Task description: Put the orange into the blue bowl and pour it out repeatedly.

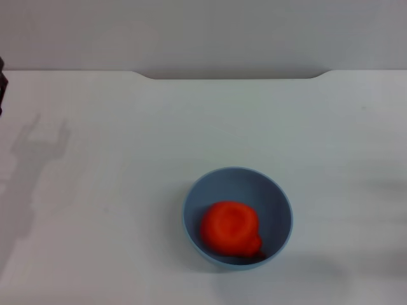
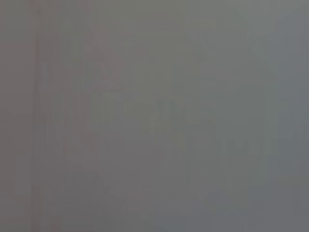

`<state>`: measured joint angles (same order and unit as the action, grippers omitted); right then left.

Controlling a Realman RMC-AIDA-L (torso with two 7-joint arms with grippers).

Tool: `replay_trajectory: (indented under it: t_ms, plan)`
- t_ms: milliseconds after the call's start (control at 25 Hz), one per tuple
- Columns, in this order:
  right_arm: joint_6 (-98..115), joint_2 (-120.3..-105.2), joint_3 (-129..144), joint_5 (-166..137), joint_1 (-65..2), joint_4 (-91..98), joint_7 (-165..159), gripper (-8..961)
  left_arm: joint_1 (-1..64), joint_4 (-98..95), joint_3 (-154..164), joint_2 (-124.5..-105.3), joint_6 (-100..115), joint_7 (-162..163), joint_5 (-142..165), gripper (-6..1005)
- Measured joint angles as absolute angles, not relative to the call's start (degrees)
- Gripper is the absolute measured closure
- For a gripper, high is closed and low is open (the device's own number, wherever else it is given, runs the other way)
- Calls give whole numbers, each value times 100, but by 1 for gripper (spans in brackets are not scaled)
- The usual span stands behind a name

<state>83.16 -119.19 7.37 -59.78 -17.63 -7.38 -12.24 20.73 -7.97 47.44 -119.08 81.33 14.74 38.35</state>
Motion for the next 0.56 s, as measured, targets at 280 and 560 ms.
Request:
replay_trajectory:
  t_ms: [280, 560]
  plan:
    - [7998, -11912, 751, -5821, -1873, -1095, -209, 443, 1916, -499, 4675, -11909, 7913, 1312, 3940, 467]
    - [7932, -11915, 747, -5821, -1990, -1116, -737, 443, 1833, -206, 4703, -11910, 7920, 1354, 3991, 469]
